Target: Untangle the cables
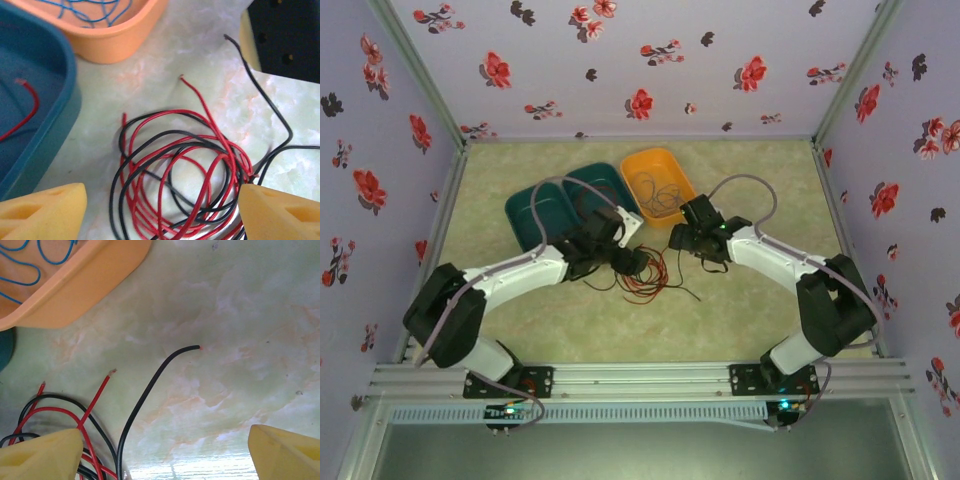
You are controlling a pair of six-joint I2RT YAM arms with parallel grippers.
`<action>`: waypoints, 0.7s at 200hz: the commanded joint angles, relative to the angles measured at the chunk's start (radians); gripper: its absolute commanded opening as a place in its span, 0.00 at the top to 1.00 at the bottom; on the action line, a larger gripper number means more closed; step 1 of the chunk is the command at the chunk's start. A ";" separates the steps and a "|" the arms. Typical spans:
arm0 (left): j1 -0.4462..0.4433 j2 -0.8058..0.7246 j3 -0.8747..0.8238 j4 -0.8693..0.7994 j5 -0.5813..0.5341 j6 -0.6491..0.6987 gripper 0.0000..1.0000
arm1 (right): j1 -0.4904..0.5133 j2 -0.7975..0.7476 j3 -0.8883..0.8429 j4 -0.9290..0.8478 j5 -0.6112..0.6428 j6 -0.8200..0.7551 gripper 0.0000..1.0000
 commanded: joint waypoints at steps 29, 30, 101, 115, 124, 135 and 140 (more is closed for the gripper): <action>-0.017 0.078 0.090 -0.111 0.105 0.069 0.36 | -0.038 0.024 0.014 -0.007 -0.058 0.013 0.08; -0.017 0.080 0.090 -0.111 0.106 0.068 0.36 | -0.038 0.024 0.015 -0.007 -0.059 0.013 0.08; -0.021 0.127 0.110 -0.148 0.120 0.054 0.46 | -0.068 0.035 0.015 0.013 -0.109 0.017 0.05; -0.021 0.138 0.114 -0.159 0.117 0.057 0.46 | -0.070 0.034 0.010 0.014 -0.110 0.019 0.05; -0.021 0.148 0.119 -0.170 0.117 0.061 0.47 | -0.071 0.034 0.007 0.017 -0.111 0.020 0.05; -0.022 0.164 0.125 -0.186 0.117 0.066 0.50 | -0.071 0.033 0.004 0.020 -0.112 0.022 0.05; -0.022 0.169 0.129 -0.193 0.116 0.068 0.52 | -0.071 0.033 0.003 0.021 -0.112 0.023 0.05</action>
